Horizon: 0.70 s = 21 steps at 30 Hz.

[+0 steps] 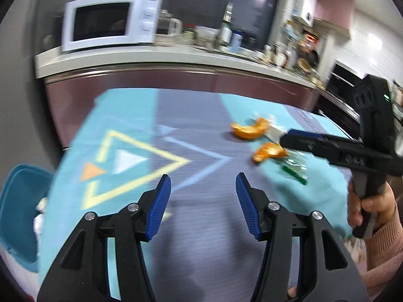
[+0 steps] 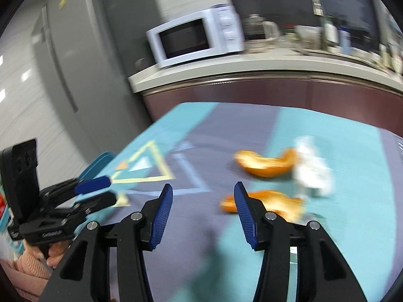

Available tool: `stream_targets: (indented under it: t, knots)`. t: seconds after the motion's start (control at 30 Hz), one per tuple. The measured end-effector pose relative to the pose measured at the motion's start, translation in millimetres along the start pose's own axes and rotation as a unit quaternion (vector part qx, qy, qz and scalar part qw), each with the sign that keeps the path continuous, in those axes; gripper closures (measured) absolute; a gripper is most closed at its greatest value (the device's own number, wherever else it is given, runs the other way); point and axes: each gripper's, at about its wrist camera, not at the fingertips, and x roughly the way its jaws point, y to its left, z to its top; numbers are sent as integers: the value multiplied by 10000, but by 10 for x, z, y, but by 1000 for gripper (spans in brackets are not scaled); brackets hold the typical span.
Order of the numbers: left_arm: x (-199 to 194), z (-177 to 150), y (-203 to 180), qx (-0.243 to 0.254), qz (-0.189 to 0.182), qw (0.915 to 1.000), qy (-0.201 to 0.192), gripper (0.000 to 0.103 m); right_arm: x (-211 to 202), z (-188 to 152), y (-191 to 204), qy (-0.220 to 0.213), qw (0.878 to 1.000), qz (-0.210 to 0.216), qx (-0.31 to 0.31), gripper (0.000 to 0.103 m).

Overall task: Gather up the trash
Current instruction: 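Move both open tools back over the orange peels on the table, then grasp the clear green-strip wrapper with the left tool while the right tool grasps the white tissue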

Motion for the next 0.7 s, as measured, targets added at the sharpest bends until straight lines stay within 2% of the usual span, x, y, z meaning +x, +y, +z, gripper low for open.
stream_targets:
  t: [0.23, 0.33, 0.5, 0.7]
  knots:
    - [426, 29, -682, 530, -674, 9955, 412, 50, 5, 87, -628, -75, 9976, -490, 483, 54]
    - [595, 40, -922, 708, -886, 9918, 590, 50, 90, 135, -804, 22, 9967, -577, 562, 49]
    - [916, 84, -1141, 625, -1116, 9871, 962, 49, 307, 231, -927, 207, 9964, -568, 600, 46]
    - [1181, 142, -1315, 542, -1289, 9820, 1269, 48, 475, 301, -878, 405, 9974, -350, 475, 40]
